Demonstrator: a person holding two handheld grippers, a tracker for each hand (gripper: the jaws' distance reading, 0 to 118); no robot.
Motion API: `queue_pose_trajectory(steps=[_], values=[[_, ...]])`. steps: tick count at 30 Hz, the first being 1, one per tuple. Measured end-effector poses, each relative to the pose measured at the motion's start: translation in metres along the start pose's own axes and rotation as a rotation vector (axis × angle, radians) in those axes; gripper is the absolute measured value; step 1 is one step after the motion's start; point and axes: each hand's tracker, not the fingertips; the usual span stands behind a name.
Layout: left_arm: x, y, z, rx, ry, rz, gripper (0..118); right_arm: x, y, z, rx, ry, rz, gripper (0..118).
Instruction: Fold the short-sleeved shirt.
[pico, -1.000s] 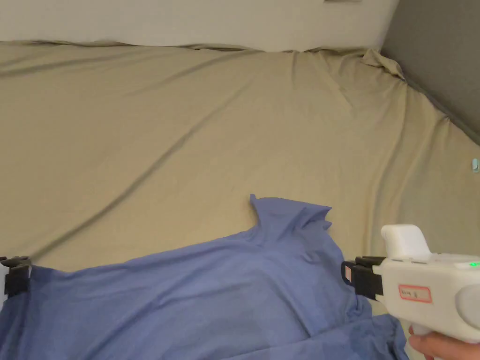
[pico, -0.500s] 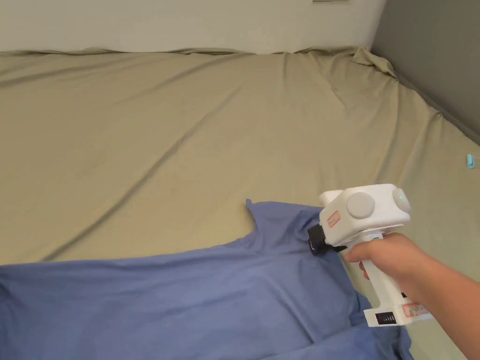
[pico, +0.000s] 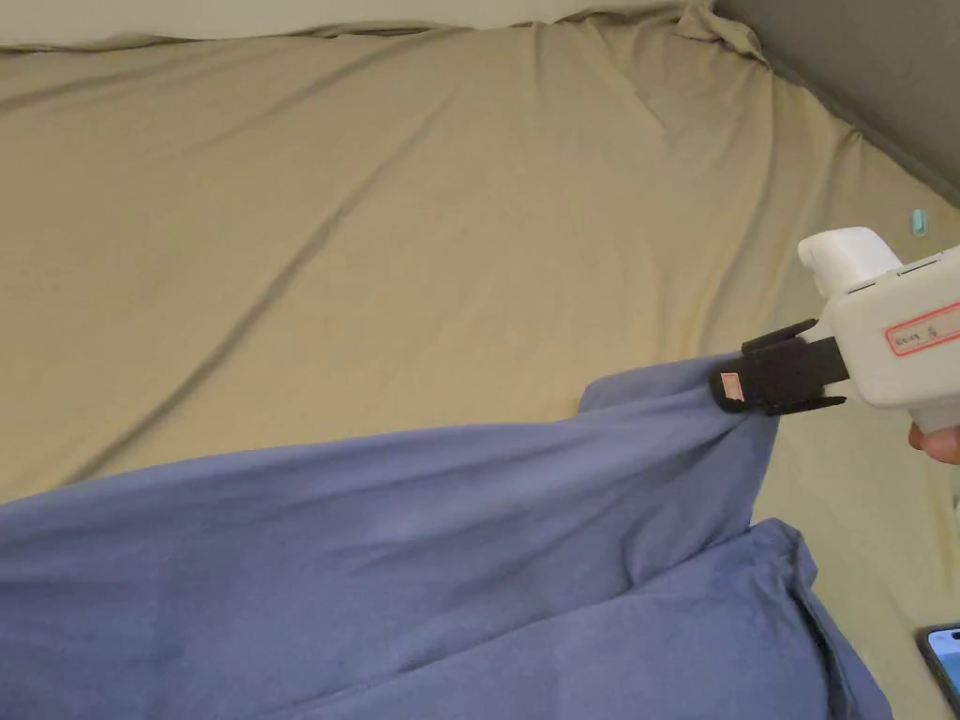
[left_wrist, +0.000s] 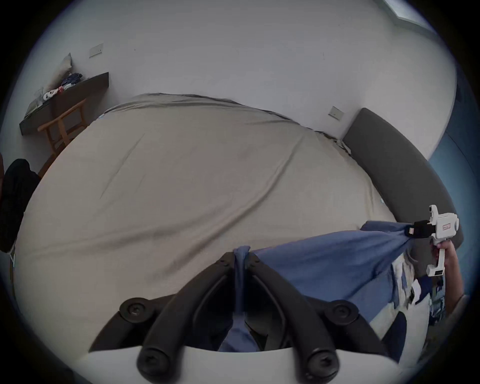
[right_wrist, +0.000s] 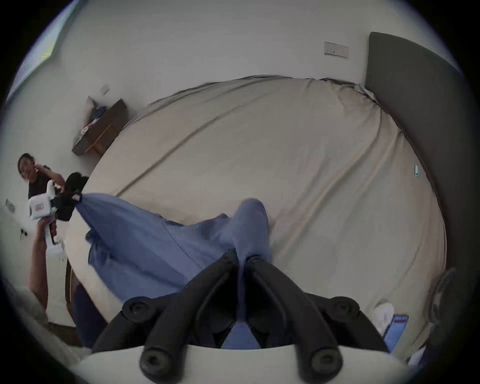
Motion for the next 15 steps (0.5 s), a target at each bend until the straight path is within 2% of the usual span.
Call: queue_pose_trajectory(steps=[10, 15], values=[[0.006, -0.087, 0.027, -0.17, 0.002, -0.012, 4, 0.005, -0.095, -0.005, -0.23, -0.004, -0.086, 6], [-0.003, -0.123, 0.017, -0.247, 0.043, 0.019, 4, -0.004, -0.136, -0.012, -0.315, -0.039, -0.072, 6]])
